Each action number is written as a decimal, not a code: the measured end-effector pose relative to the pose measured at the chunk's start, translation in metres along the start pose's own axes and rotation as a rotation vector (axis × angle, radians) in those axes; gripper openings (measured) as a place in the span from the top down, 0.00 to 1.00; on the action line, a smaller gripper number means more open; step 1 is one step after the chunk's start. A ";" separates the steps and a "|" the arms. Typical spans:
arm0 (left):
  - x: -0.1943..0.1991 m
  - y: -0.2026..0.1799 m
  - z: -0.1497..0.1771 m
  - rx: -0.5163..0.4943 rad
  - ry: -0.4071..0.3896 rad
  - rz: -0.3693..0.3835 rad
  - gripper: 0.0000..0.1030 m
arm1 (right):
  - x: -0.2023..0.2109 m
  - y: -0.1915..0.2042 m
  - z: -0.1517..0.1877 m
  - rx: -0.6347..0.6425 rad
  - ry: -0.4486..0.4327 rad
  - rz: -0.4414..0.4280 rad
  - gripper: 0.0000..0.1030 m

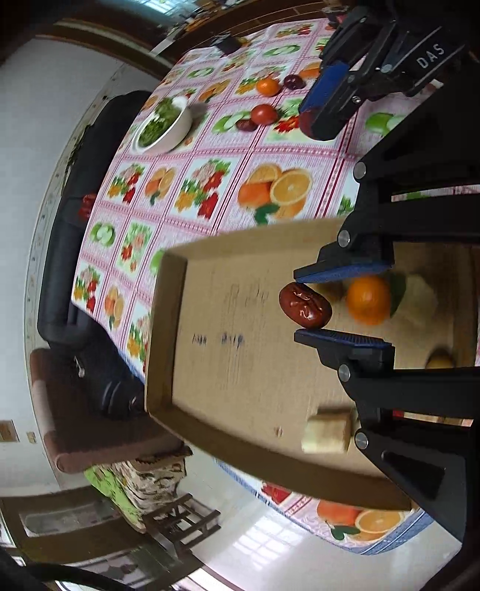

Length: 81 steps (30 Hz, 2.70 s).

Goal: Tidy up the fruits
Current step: 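Carry the red date with the left tool while the right tool carries the plum over the box, then open the left tool to drop the date while the right tool drops the plum into the box, then move both tools back from the box toward the fruit pile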

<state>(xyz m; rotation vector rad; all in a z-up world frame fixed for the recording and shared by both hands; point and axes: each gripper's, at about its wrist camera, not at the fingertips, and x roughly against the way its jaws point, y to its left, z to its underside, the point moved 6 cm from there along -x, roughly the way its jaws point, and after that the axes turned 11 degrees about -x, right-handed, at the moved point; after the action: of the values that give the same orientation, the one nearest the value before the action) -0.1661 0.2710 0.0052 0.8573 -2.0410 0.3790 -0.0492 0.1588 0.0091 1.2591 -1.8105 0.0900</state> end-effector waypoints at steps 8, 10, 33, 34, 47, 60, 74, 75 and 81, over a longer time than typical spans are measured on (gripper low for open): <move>-0.010 0.036 -0.002 0.054 0.010 -0.041 0.78 | -0.023 0.040 -0.005 0.053 0.026 -0.052 0.70; -0.013 0.043 -0.001 0.059 0.018 -0.050 0.78 | -0.031 0.048 -0.007 0.061 0.036 -0.064 0.70; -0.053 0.047 0.014 0.028 0.116 -0.047 0.78 | -0.140 0.085 -0.016 0.129 0.203 -0.071 0.68; -0.052 0.047 0.014 0.030 0.115 -0.045 0.78 | -0.140 0.085 -0.016 0.131 0.203 -0.071 0.68; -0.034 0.043 0.010 0.030 0.070 -0.030 0.59 | -0.121 0.077 -0.024 0.096 0.169 -0.091 0.62; -0.009 0.010 0.002 -0.007 0.019 0.007 0.59 | -0.061 0.027 -0.022 -0.007 0.090 -0.066 0.61; 0.011 -0.043 0.002 -0.089 -0.007 0.056 0.59 | -0.011 -0.046 -0.004 -0.123 0.043 0.012 0.59; 0.012 -0.046 0.002 -0.094 -0.009 0.059 0.59 | -0.007 -0.051 -0.002 -0.131 0.041 0.017 0.59; 0.016 -0.057 0.001 -0.111 -0.012 0.068 0.59 | 0.006 -0.072 0.007 -0.158 0.028 0.043 0.59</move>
<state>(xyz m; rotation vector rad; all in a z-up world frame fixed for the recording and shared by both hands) -0.1333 0.2223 0.0144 0.7254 -2.0857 0.2954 0.0019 0.1167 -0.0197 1.1025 -1.7841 -0.0116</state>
